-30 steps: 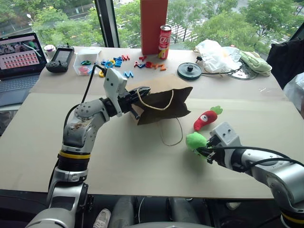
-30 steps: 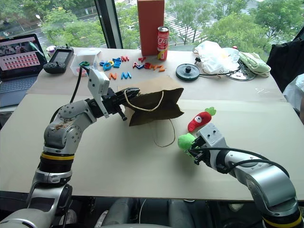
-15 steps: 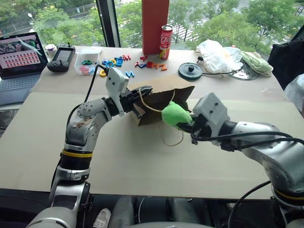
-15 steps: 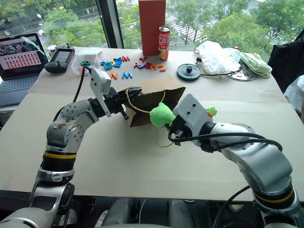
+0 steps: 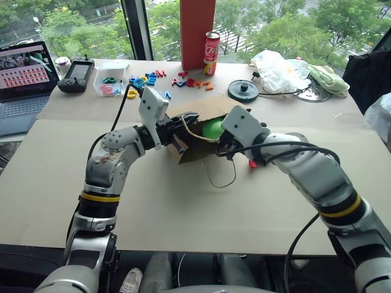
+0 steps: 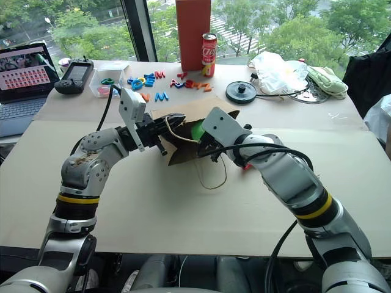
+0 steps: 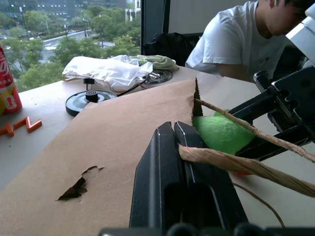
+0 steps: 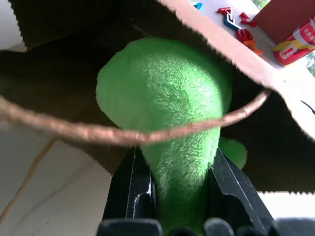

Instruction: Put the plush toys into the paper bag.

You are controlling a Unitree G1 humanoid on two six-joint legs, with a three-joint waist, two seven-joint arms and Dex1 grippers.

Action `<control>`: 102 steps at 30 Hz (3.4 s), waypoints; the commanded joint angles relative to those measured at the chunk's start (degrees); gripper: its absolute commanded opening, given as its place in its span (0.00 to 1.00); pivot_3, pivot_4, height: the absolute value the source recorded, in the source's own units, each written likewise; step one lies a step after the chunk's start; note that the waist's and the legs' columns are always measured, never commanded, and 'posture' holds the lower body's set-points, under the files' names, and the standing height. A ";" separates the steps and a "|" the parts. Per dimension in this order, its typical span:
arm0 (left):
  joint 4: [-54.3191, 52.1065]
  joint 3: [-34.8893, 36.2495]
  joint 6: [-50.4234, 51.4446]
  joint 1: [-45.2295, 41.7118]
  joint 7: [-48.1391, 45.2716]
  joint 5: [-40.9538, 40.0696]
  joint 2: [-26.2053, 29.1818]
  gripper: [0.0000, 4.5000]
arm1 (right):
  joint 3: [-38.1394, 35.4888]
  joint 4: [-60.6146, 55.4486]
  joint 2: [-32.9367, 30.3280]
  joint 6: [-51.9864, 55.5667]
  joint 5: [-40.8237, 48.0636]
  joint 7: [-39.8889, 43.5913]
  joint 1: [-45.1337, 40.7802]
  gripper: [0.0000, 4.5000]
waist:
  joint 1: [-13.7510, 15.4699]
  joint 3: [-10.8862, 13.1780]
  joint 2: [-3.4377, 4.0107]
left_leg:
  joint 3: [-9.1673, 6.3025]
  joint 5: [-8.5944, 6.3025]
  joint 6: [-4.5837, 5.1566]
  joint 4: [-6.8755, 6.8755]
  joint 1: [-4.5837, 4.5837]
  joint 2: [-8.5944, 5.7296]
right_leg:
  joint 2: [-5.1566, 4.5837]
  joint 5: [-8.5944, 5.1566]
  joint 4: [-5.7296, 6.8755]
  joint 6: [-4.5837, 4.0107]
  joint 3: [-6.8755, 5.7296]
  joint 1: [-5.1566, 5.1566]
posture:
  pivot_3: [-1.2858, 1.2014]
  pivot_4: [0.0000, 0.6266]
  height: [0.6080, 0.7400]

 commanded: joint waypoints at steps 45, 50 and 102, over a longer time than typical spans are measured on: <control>-0.59 0.17 -1.16 -0.89 -0.65 0.12 -0.31 0.00 | -32.68 -12.58 17.63 18.88 -4.34 -19.28 24.07 0.86 | -0.08 0.00 0.03 | 0.00 0.01 -0.03 -0.04 0.00 -0.02 | 0.02 0.00 0.05 0.00 0.02 -0.04 | 0.52 0.24 0.99; -0.46 0.26 -1.12 -1.04 -0.74 0.12 -0.23 0.00 | -33.14 -10.49 25.17 15.34 -6.69 -24.15 23.27 0.86 | -0.06 0.01 0.04 | 0.03 0.02 -0.04 -0.04 -0.06 -0.03 | -0.02 0.00 0.04 0.00 0.03 -0.10 | 0.52 0.24 0.99; -0.49 0.80 -0.30 -0.88 0.10 -0.08 0.16 0.00 | -21.27 -22.81 5.09 19.92 17.20 2.16 15.38 0.01 | -0.03 0.03 0.06 | -0.09 0.01 -0.02 -0.02 0.01 0.00 | -0.02 -0.01 -0.02 0.01 0.01 0.04 | 0.52 0.24 0.99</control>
